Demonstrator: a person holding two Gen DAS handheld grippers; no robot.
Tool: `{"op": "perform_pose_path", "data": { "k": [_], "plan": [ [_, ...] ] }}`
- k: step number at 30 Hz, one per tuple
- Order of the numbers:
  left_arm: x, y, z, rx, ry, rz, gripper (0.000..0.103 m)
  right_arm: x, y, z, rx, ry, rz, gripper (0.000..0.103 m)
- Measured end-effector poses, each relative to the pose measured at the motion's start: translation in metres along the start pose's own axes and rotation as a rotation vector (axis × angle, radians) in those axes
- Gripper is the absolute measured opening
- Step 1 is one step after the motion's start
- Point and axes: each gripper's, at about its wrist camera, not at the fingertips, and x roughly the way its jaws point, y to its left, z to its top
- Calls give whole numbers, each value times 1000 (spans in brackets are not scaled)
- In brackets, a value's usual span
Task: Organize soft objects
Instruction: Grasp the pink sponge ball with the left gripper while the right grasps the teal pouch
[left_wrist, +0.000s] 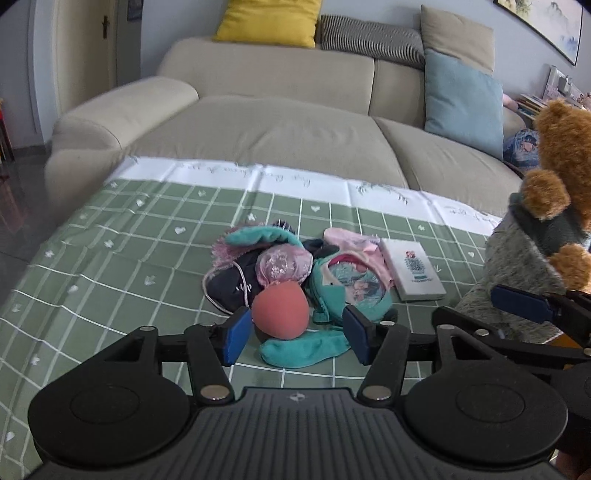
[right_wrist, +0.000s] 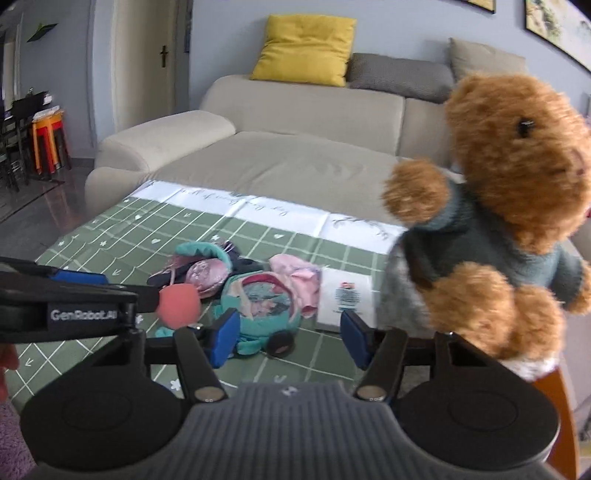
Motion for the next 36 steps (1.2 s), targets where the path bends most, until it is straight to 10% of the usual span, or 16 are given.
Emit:
{"op": "perform_pose_path", "data": {
  "k": [14, 19, 36],
  "plan": [
    [78, 21, 4, 8, 82, -28, 74, 88, 1, -5, -13, 85, 76, 65],
    [91, 29, 1, -15, 115, -76, 61, 108, -1, -11, -18, 98, 100, 76],
    [74, 43, 6, -66, -28, -34, 55, 161, 14, -3, -42, 134, 108, 95]
  ]
}}
